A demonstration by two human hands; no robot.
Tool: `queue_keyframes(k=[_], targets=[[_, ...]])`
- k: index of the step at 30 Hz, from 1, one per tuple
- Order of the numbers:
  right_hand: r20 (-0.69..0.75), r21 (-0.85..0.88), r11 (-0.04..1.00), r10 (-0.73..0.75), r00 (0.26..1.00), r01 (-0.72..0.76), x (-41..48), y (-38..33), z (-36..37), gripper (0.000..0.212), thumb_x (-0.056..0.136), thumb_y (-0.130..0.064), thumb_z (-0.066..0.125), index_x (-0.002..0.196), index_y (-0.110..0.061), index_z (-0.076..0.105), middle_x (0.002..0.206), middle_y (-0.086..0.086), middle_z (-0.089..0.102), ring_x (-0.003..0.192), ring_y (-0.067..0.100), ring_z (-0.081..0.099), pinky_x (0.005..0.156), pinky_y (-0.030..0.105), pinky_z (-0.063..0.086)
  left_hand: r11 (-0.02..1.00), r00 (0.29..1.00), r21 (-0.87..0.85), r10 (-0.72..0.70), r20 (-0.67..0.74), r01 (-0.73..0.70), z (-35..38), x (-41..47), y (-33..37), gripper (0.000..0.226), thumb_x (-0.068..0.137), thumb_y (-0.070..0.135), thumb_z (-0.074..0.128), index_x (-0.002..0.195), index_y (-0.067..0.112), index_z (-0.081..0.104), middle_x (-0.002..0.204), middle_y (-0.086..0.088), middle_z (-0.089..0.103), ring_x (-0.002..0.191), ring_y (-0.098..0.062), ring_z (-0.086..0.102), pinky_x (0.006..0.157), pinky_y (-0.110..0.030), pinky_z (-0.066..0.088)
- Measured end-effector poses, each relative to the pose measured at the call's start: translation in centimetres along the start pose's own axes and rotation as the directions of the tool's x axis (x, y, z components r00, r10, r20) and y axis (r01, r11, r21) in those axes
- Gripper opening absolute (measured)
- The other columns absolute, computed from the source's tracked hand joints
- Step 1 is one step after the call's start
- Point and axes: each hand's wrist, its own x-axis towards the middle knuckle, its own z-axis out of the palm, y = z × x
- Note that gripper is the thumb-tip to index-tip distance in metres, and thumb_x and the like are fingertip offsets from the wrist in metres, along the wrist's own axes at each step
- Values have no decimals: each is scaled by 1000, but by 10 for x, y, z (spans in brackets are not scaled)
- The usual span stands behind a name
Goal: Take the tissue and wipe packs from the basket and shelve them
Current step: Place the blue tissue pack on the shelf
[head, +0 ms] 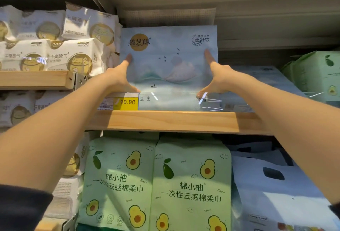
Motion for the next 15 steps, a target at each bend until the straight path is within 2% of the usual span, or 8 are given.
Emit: queue_keyframes(k=[2,4,7,10,13,15], targets=[[-16,7,1000,-9,1000,9,0,0,0,127,66,-32,81,141,-37,-22,138,21,37,87,35,54,86,43,49,1000,1000,-26,13,-16,-14,1,-1,-1,110,74,33,74,146,28,-9,156,-10,18,139,-34,23,110,-43,27],[-30,5,1000,-21,999,21,0,-1,1,127,65,-31,82,141,-36,-20,136,21,40,86,34,53,84,42,49,999,999,-39,19,-28,-20,2,-2,0,109,74,32,74,147,27,-7,156,-8,18,139,-34,24,111,-43,27],[-39,10,1000,-24,999,24,1,0,3,128,63,-31,83,142,-33,-18,138,21,39,100,38,54,91,47,47,999,998,-48,16,-57,-18,1,-6,3,108,73,30,75,148,24,-2,154,-9,23,137,-33,27,108,-41,29],[-67,8,999,-36,997,37,0,0,2,125,61,-34,83,145,-30,-9,139,21,37,115,41,48,95,49,44,999,993,-40,23,-113,-27,1,-13,7,100,72,30,77,147,15,13,150,-12,31,134,-33,32,104,-40,33],[-113,8,999,-46,993,47,-6,0,1,112,64,-37,80,145,-27,3,138,21,34,124,40,37,96,47,39,999,987,-49,16,-162,-24,-1,-20,10,92,71,34,77,143,10,25,146,-14,37,131,-34,36,101,-42,36],[-146,14,999,-39,988,41,-11,-2,1,100,69,-37,76,143,-25,10,136,20,33,123,40,37,90,45,37,997,980,-78,4,-200,-20,-1,-24,11,89,72,35,75,142,10,27,145,-14,38,131,-34,36,101,-43,36]])
